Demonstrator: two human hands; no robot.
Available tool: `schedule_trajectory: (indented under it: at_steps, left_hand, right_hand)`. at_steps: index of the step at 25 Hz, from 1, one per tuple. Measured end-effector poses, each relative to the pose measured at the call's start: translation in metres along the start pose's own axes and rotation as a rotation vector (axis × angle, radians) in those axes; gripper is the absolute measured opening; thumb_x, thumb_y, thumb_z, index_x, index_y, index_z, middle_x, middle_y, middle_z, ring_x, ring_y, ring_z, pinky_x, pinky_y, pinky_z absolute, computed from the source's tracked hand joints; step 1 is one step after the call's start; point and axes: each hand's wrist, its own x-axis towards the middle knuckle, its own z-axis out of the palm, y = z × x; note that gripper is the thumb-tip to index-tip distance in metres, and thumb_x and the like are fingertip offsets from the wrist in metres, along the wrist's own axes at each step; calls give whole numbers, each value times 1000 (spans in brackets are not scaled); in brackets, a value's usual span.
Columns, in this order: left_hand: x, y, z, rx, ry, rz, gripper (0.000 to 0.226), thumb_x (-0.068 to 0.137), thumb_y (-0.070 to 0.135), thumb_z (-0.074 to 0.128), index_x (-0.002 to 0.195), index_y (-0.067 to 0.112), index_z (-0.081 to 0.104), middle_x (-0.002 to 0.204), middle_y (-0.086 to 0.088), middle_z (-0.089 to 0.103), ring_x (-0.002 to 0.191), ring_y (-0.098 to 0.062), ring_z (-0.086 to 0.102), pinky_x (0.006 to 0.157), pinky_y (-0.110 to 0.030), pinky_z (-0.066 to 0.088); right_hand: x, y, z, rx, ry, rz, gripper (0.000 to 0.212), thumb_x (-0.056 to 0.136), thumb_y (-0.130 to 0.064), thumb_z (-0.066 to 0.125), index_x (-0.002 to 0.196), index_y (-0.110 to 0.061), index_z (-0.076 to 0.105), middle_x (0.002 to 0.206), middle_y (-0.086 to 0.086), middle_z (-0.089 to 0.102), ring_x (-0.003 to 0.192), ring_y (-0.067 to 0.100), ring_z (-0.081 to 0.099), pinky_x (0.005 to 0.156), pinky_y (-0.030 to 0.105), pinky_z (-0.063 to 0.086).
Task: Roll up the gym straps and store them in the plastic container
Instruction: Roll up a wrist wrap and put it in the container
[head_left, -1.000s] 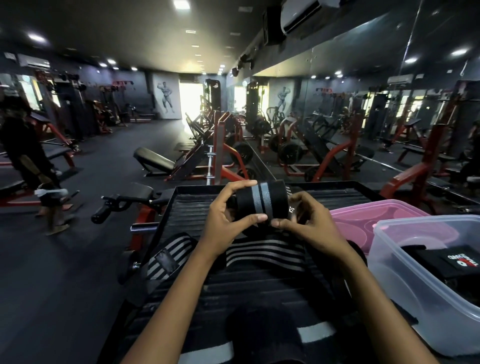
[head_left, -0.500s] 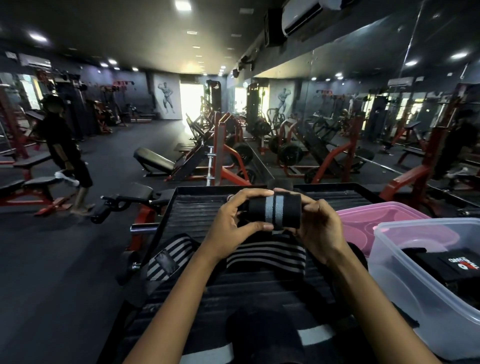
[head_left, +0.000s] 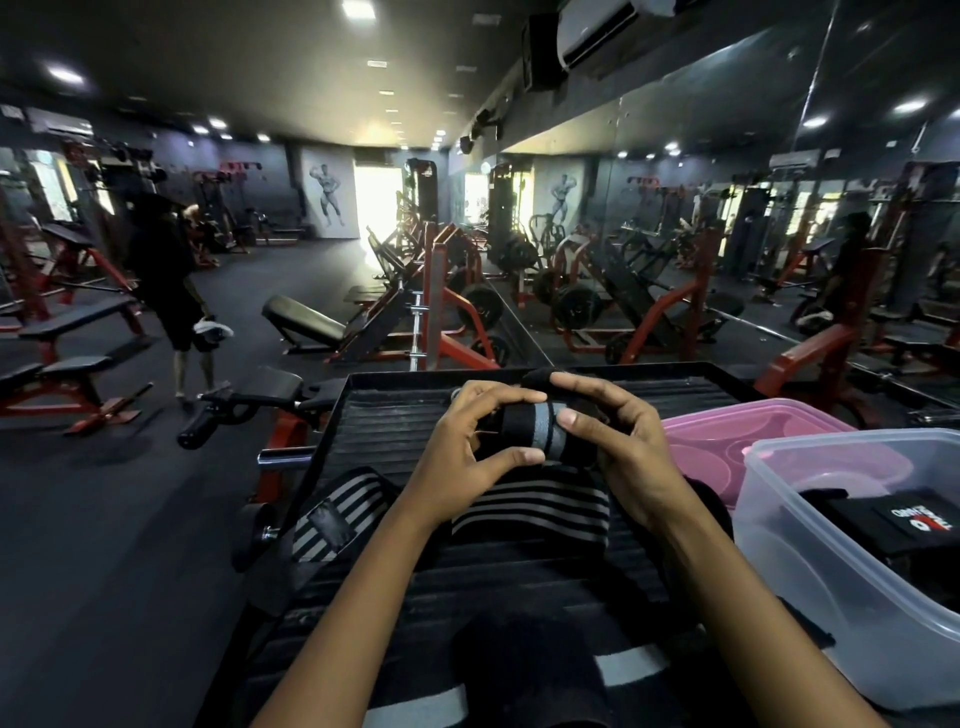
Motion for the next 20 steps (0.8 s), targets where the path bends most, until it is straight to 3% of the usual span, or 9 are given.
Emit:
schedule_trajectory:
  at_steps: [6,9,11,13,15,18,20]
  left_hand:
    - [-1,-1,1,-59,19,-17,45,73,28,77,115,34,63,120,2,53,121,-16,53,101,-39,49]
    - [-2,-2,0,-78,9,-37,49,73,24,78,118,32,59,122,3,55,119,-13,56,96,-36,51]
    - [-3,-1,1,-90,20,-59,57,73,24,78,120,39,50,118,12,56,116,-9,57,94,-34,52]
    - [-3,-2,2,-94,15,-77,66,73,27,77,127,46,44,119,12,54,117,-10,56,97,-35,51]
    - [-3,-4,3,-37,-1,-79,63,73,34,77,129,43,49,125,5,50,123,-14,52,101,-42,49]
    - [-4,-8,4,6,27,-80,52,71,42,76,119,39,56,125,2,47,123,-15,50,99,-46,50]
    - [-4,-8,4,-3,54,-80,46,72,41,74,115,38,57,123,2,49,121,-15,51,98,-45,50]
  right_hand:
    - [0,-2,6,148,-28,19,59,58,-21,88,113,-9,68,134,29,51,116,33,60,88,34,55]
    - [0,0,7,105,-12,-8,59,56,-27,91,108,-10,70,131,27,53,112,28,62,88,35,54]
    - [0,1,7,70,3,-50,54,58,-28,90,105,-14,68,121,22,58,110,25,60,92,38,51]
    - [-1,1,4,39,10,-75,48,67,-17,85,110,-18,63,110,12,62,107,21,59,91,40,49]
    - [-1,0,2,10,-21,-84,46,74,-6,77,116,-16,61,111,11,64,107,23,60,92,42,50]
    - [-4,-2,3,-209,-62,-158,35,75,-5,75,108,-11,65,111,6,67,108,22,63,94,38,48]
    - [-7,-2,4,-418,-105,-192,45,73,-8,80,114,-12,61,115,0,66,111,17,62,96,32,48]
